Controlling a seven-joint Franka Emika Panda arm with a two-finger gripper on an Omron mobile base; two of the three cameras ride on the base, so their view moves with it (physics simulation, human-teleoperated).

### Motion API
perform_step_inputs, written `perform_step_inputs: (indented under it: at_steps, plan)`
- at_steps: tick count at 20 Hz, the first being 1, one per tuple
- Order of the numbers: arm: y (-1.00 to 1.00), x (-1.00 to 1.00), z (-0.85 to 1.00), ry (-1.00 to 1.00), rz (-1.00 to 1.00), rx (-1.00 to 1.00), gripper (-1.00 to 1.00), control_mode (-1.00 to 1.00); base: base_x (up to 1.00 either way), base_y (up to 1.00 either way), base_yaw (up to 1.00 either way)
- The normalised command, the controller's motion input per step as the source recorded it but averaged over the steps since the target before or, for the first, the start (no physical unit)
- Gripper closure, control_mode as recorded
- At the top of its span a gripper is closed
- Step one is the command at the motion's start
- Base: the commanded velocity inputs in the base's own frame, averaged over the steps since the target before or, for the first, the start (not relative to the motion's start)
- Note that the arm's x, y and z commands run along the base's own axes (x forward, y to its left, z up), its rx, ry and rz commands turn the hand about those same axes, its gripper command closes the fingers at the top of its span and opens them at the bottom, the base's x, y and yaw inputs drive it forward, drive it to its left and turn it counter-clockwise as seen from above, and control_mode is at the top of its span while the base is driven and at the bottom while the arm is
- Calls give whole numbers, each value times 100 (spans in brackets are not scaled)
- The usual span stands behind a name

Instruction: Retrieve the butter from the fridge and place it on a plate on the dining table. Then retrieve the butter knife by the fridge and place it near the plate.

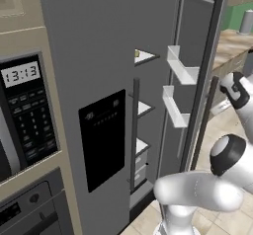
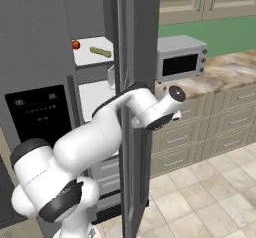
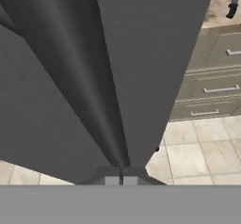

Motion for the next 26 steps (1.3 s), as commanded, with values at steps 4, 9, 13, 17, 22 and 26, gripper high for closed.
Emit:
perform_step_inputs:
  at_steps: [4,9,13,17,22,26]
  plan:
    - [-68,-3,4,1,0,5,100,-100,0,0,0]
    - [-15,-1,0,0,0,1,-100,-100,0,0,0]
    - [1,-38,0,-2,-5,-1,-100,-100,0,0,0]
    - [55,-100,26,-9,-26,-20,-100,-100,0,0,0]
    - [95,-40,53,7,-25,-49,-100,-100,0,0,0]
    - [100,-1,8,7,-26,-46,-100,-100,0,0,0]
